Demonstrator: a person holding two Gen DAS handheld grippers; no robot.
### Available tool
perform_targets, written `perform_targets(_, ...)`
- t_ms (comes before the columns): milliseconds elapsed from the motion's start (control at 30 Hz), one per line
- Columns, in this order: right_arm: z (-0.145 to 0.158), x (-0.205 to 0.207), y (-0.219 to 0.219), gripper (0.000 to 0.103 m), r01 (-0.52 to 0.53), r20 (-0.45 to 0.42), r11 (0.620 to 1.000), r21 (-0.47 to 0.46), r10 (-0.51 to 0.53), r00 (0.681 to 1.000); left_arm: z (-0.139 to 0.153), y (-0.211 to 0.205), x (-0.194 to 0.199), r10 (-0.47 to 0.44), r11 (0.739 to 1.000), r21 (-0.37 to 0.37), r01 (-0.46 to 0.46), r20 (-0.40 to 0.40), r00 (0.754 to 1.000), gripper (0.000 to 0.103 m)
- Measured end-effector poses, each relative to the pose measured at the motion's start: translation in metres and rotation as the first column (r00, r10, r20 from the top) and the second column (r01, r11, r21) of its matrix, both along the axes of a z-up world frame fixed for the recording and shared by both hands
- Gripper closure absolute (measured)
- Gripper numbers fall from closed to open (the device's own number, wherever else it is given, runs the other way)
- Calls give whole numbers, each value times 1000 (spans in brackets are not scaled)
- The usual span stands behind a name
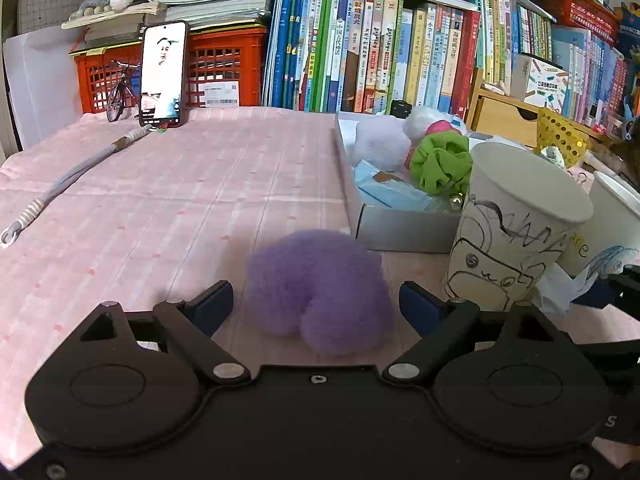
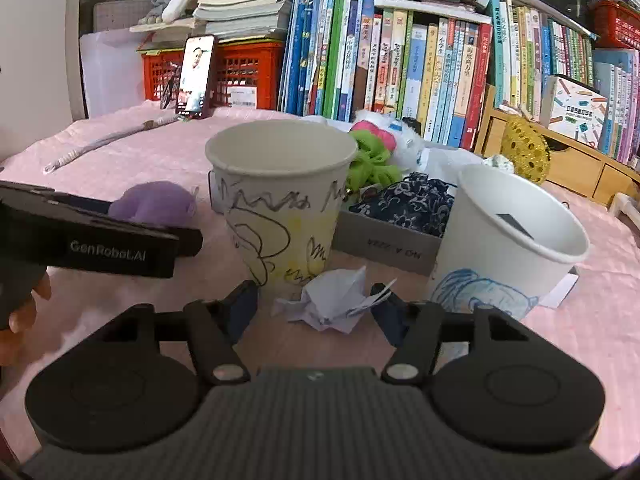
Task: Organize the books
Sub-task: 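Grasp the purple fluffy pompom with the left tool while the right grasps the crumpled white tissue, then lift and carry the purple pompom and white tissue over the grey tray with both tools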
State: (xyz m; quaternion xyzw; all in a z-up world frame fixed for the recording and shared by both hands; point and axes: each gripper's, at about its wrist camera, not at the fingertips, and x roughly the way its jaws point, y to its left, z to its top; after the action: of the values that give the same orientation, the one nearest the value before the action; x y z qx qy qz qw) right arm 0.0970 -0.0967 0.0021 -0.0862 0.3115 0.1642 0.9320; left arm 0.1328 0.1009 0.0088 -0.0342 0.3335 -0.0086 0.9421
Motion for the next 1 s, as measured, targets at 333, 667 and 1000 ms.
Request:
perform_targets(333,2,-2,-1,52,-12,-16,1000,-1,12,1000,1,-1,1,-7,1000,-5,7,5,1000,35)
perform_targets(667,15,-9,-5,64,-1,18,1000,3,1,1000,9,-6,-6,-28,1000,4,28,5,1000,37)
perform_targets(1000,28,-17,-11,65,4,53,1000,17,-5,999,27,-10,-17,-47,999,8,46,40,998,37)
